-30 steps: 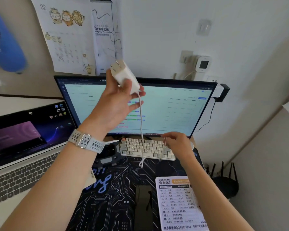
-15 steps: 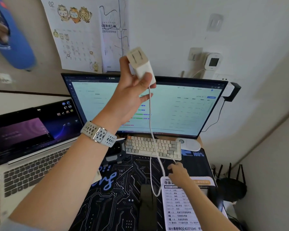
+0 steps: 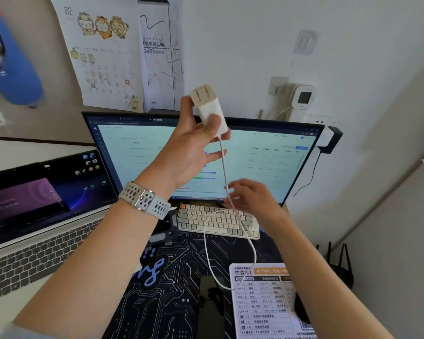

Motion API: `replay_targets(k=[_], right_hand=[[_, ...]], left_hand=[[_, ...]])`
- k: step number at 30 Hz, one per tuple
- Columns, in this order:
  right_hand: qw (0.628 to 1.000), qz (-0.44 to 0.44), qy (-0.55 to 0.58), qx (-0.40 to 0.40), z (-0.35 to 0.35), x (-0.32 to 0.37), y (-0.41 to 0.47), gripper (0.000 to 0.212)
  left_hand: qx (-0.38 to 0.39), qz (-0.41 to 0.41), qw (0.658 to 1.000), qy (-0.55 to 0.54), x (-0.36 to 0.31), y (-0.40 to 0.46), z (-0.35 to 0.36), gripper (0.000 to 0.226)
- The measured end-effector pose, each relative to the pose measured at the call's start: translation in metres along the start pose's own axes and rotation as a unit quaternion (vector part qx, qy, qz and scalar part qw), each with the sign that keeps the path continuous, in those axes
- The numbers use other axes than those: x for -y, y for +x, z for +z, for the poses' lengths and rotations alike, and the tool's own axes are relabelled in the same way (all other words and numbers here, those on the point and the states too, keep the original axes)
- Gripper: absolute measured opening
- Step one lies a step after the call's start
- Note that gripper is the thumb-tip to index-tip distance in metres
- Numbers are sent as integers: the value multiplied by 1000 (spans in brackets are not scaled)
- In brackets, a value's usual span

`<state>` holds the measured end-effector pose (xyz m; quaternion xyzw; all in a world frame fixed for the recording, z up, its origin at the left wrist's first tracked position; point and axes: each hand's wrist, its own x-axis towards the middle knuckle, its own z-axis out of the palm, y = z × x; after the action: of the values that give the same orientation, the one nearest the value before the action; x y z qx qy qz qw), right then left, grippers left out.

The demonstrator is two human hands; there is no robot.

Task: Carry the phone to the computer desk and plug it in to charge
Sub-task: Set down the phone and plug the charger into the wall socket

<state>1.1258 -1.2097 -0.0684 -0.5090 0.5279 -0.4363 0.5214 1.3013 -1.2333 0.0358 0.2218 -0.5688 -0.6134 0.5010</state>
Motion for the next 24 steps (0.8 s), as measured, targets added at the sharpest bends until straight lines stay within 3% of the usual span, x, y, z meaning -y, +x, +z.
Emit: replay_targets(k=[4, 7, 12, 17, 20, 24], right_hand=[[995, -89, 36, 15, 13, 64, -7, 26], [992, -124, -8, -7, 21, 81, -7, 18], [976, -195, -72, -58, 27, 68, -4, 19], [975, -160, -148, -54, 11, 21, -2, 34], [972, -120, -193, -55, -2, -9, -1, 35], [960, -113, -244, -73, -21, -24, -1, 31]], left_hand=[[-5, -16, 1000, -26, 0, 1, 10, 12], [3, -8, 999, -53, -2, 2, 12, 17], [-11, 1, 999, -49, -10, 2, 13, 30], [-68, 39, 994, -77, -29, 2, 0, 12], [-78, 85, 993, 39, -33, 1, -10, 13], [-101, 109, 970, 190, -23, -3, -15, 32]])
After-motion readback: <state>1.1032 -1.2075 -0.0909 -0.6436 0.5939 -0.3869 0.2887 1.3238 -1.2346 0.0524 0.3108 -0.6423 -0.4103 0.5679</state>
